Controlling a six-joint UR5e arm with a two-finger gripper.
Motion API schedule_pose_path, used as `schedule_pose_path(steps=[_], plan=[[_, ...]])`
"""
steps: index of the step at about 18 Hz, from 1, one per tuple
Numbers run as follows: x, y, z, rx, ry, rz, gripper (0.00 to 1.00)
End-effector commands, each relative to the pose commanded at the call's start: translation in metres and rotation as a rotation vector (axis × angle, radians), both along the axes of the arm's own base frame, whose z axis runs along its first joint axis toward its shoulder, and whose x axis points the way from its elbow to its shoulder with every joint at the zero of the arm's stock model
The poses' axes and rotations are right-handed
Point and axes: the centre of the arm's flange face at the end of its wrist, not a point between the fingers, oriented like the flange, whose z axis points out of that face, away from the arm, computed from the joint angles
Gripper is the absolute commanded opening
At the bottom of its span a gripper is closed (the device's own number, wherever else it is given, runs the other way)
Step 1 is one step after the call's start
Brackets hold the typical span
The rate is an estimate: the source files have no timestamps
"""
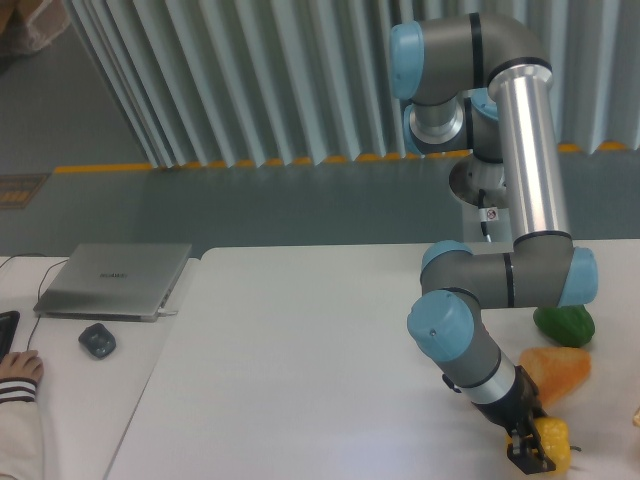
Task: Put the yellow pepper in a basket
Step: 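Lower the gripper onto the yellow bell pepper and close on it, then lift the yellow pepper and carry it away from the other produce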
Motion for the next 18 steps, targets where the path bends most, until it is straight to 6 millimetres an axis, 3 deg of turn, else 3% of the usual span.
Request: schedule_pose_path(steps=[2,5,7,9,16,18], plan=[[0.004,-0.007,0.023,0.073,-0.027,0.032,0.41],[-0.005,-0.024,0.060,0.175,-0.056,0.088,0.41],[-0.032,-0.061,0.088,0.251,-0.091,0.157,0.41],[-0.060,-0.091,0.102,0.301,-0.115,0.211,0.41],[-0.166,-0.183,0.107,0.379,-0.154,0.351,0.41],[-0.204,-0.214,0.088,0.369,-0.147,0.361,0.41]])
